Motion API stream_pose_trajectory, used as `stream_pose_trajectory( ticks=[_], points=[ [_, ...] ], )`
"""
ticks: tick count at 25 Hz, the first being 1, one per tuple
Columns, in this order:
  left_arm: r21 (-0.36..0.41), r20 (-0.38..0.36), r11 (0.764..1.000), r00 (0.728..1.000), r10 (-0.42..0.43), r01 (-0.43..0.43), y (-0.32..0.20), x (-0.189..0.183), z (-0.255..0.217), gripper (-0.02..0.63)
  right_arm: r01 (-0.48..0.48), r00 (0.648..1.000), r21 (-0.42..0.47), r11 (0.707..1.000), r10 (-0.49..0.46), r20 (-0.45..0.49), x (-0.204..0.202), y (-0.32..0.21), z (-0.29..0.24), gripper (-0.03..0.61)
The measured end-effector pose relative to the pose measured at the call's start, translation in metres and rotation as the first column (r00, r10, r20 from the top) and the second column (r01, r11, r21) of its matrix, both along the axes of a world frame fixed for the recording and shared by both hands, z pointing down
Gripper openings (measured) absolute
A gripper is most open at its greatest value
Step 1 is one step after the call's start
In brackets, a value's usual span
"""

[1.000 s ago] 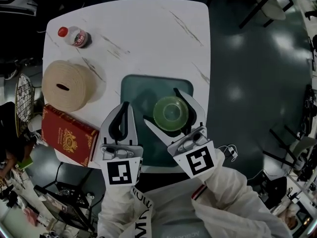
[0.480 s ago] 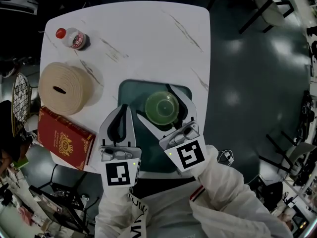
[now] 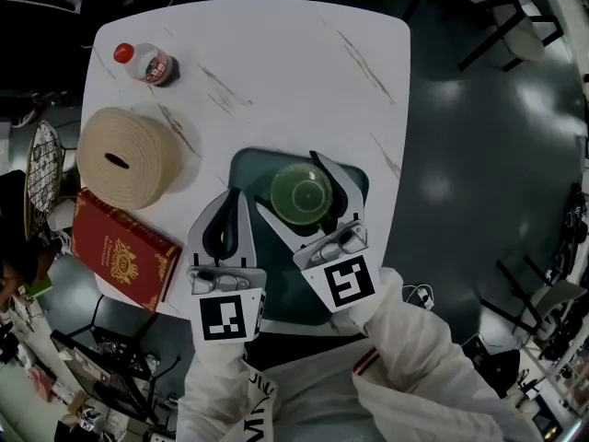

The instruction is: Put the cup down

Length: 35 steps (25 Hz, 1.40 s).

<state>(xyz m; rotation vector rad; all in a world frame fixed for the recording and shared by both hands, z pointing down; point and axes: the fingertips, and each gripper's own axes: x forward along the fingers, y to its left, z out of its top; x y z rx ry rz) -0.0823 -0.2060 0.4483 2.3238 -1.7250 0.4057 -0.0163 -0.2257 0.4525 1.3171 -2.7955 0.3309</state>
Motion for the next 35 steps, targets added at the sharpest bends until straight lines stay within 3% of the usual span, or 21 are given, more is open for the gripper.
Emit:
stream_pose_trajectory(
  ticks=[14, 35],
  points=[
    [-0.049, -0.011, 0.998, 0.999, -0.052, 0.051, 0.003, -0.013, 0.013, 0.012, 0.024, 1.000, 0.004, 1.000, -0.024, -0.003, -0.015, -0.014, 0.013, 0.396],
    [-0.067, -0.037, 0.996, 0.998, -0.059, 0.056, 0.007, -0.012, 0.016, 0.012, 0.041, 0.998, -0.018, 0.999, -0.042, -0.055, -0.016, -0.013, 0.024, 0.396]
  ],
)
